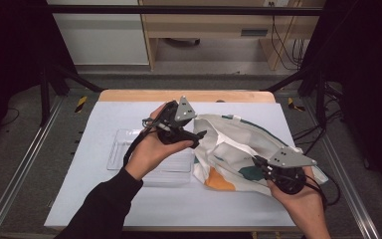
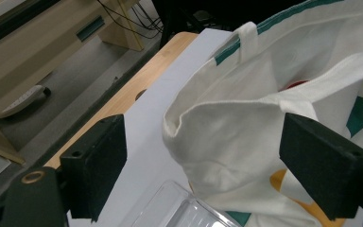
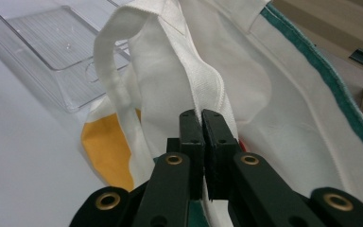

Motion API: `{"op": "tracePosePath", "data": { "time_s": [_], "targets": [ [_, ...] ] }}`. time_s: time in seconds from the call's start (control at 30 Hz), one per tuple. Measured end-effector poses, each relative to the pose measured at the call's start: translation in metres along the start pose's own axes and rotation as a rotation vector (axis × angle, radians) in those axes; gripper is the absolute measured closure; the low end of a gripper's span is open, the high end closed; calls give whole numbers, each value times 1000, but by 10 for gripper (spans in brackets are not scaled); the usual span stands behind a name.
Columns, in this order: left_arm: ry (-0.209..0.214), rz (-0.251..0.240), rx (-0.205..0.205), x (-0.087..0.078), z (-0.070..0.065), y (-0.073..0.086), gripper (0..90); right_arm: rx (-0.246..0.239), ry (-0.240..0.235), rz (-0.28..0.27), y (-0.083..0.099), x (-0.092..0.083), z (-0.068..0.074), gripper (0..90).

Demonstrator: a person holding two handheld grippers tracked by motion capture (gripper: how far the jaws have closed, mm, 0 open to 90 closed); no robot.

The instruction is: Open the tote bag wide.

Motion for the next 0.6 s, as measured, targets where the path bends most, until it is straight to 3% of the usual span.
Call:
{"op": "tracePosePath", "data": {
  "time_s": [0.4,0.6],
  "targets": [
    [37,-1,-9,19,-4,-18,168,15,-13,-40,7,-2,12,881],
    [42,-2,1,23,-7,-27,178,8,-45,-51,12,-2,23,880]
  ]
}}
Point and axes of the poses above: each handheld gripper's, and its own axes: x roughly forward along the jaws, y roughly out of its underside, z roughly to its left, the point moved 6 cm from there along x, roughly forward along the jaws, and after that the axes turned 5 degrees about -x, right-handed, at the moved point
